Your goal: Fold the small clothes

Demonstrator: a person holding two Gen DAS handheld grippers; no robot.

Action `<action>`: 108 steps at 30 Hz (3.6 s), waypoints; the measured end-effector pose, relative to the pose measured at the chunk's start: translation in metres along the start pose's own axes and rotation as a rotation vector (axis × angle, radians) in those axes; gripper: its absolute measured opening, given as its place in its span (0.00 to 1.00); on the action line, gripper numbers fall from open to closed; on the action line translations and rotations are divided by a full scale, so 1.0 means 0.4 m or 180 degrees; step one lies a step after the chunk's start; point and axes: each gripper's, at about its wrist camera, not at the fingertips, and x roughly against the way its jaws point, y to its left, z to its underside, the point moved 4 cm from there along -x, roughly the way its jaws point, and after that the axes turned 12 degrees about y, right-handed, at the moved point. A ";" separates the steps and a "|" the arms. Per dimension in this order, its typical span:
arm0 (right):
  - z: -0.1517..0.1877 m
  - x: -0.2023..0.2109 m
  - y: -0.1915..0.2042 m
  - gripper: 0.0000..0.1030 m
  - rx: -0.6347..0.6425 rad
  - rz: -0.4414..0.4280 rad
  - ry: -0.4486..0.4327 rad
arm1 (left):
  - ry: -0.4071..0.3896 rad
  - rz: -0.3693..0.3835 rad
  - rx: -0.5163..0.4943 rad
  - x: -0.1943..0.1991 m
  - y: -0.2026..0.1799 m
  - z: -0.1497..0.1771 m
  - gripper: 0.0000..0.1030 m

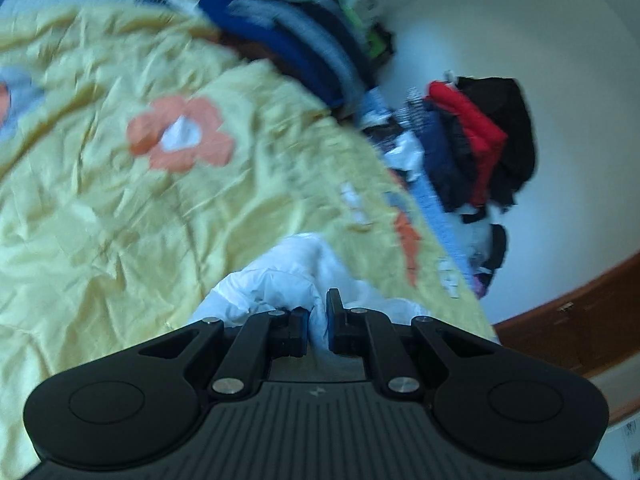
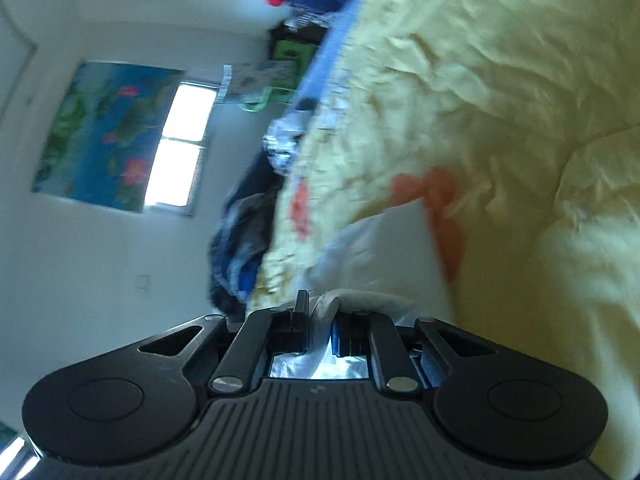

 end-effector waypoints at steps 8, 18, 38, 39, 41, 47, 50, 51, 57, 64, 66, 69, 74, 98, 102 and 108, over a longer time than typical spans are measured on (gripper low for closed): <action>-0.017 -0.031 -0.085 0.25 -0.0525 -0.0262 0.0140 | 0.0030 -0.0159 -0.0100 -0.043 0.017 0.024 0.19; 0.060 0.056 0.168 0.85 0.0833 0.0136 -0.0261 | -0.1335 -0.0384 -0.1244 0.168 -0.179 0.100 1.00; 0.002 -0.311 0.136 0.79 0.1995 0.1125 0.0052 | -0.0346 -0.1809 -0.2007 -0.346 -0.170 0.066 1.00; 0.004 -0.312 0.139 0.79 0.1985 0.1145 0.0036 | -0.0414 -0.1830 -0.2044 -0.340 -0.175 0.073 1.00; 0.010 -0.310 0.160 0.77 0.2025 0.1344 0.0032 | -0.0699 -0.1875 -0.2034 -0.286 -0.191 0.088 1.00; 0.154 -0.042 0.217 0.88 0.1560 0.0838 -0.0224 | -0.1597 -0.0820 -0.1266 0.112 -0.155 0.257 1.00; 0.284 0.119 0.174 0.99 0.1278 0.0613 -0.0297 | -0.1466 -0.0501 -0.0803 0.223 -0.078 0.372 1.00; 0.321 0.156 0.146 0.99 0.1111 0.0600 -0.0262 | -0.1387 -0.0487 -0.0713 0.239 -0.057 0.405 1.00; 0.480 0.266 -0.047 0.98 -0.0138 0.0374 -0.0073 | -0.1068 -0.0518 -0.0105 0.232 0.055 0.530 1.00; 0.482 0.243 -0.048 0.93 -0.0109 0.0382 -0.0352 | -0.0791 -0.0104 0.0672 0.179 0.111 0.519 1.00; 0.463 0.215 -0.035 0.93 -0.0058 0.0469 -0.0393 | -0.0729 0.0092 0.0839 0.163 0.122 0.505 1.00; 0.437 0.171 -0.020 0.93 -0.0047 0.0616 -0.0444 | -0.0654 0.0210 0.1044 0.149 0.130 0.482 1.00; 0.397 0.124 -0.008 0.92 -0.0111 0.0638 -0.0572 | -0.0649 0.0363 0.1328 0.136 0.148 0.438 1.00; 0.410 0.170 0.088 0.21 0.0468 0.0534 -0.0842 | -0.0518 0.0227 0.0747 0.262 0.075 0.442 0.13; 0.500 0.261 0.080 0.21 0.0430 0.0427 -0.0695 | -0.0367 0.0253 0.0847 0.349 0.129 0.549 0.13; 0.628 0.304 -0.046 0.21 0.0037 0.0596 -0.0506 | -0.0190 0.0065 0.1178 0.345 0.252 0.683 0.14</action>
